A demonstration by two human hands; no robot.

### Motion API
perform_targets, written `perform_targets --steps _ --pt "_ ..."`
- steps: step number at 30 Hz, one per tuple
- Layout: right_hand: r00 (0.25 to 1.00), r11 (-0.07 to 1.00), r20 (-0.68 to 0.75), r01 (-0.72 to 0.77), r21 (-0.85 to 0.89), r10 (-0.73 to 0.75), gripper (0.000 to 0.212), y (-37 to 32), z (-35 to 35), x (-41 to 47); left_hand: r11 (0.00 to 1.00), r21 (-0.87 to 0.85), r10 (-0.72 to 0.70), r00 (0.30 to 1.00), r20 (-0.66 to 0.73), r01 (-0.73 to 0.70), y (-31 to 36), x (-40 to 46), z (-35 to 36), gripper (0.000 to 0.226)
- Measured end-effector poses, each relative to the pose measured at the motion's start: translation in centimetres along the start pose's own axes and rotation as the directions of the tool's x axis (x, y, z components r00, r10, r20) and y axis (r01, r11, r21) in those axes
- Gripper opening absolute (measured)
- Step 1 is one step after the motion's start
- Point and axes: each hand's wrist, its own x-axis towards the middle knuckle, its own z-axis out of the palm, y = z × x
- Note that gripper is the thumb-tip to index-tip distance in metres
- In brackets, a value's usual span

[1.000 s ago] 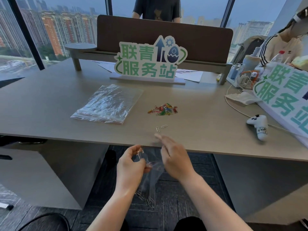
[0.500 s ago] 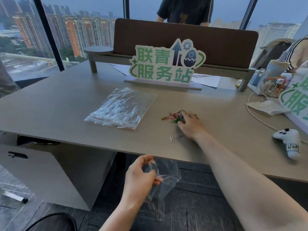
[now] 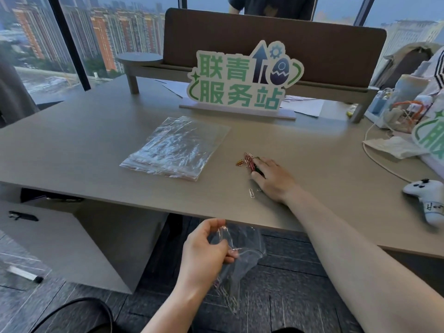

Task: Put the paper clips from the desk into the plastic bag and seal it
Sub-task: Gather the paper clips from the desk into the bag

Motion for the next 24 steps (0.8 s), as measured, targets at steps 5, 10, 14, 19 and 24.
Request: perform_targets --steps 5,10,14,19,24 --pt "0.997 0.998 0.042 0.057 0.017 -0.058 0.056 -2.0 0.3 -3.2 1.000 0.017 0.002 1.000 -0.012 -0.002 0.0 -0.2 0.0 0.039" --pt "0.995 0.983 -0.028 0.101 0.154 -0.098 0.052 -3.1 0.2 -5.7 1.000 0.030 0.003 1.000 -0.016 -0.003 0.0 -0.3 0.1 0.039" --pt "0.998 0.990 -0.063 0.020 0.141 -0.012 0.052 -2.3 -0.6 -6.6 0.999 0.032 0.008 1.000 -0.014 -0.007 0.0 -0.4 0.2 0.039" --pt "0.994 0.995 0.059 0.093 0.022 -0.094 0.052 -3.0 0.2 -7.5 0.999 0.035 0.019 1.000 -0.012 -0.019 -0.1 -0.4 0.4 0.039" --pt "0.991 0.992 0.055 0.123 0.012 -0.123 0.053 -4.0 0.8 -9.4 0.999 0.019 0.034 0.999 -0.031 -0.033 -0.2 -0.5 0.3 0.040"
